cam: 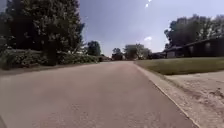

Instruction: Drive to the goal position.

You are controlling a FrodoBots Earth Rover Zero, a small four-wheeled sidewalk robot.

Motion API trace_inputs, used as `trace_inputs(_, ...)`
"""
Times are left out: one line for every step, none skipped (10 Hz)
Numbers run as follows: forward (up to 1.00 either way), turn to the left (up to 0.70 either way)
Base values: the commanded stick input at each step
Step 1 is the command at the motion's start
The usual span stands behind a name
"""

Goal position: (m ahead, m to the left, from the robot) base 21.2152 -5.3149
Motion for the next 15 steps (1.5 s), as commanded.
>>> trace_inputs(0.7,0.0)
trace_inputs(0.7,0.0)
trace_inputs(0.7,0.0)
trace_inputs(0.7,0.0)
trace_inputs(0.7,0.0)
trace_inputs(0.7,0.0)
trace_inputs(0.7,0.0)
trace_inputs(0.7,0.0)
trace_inputs(0.7,0.0)
trace_inputs(0.7,0.0)
trace_inputs(0.7,0.0)
trace_inputs(0.7,0.0)
trace_inputs(0.7,-0.07)
trace_inputs(0.7,-0.21)
trace_inputs(0.7,-0.35)
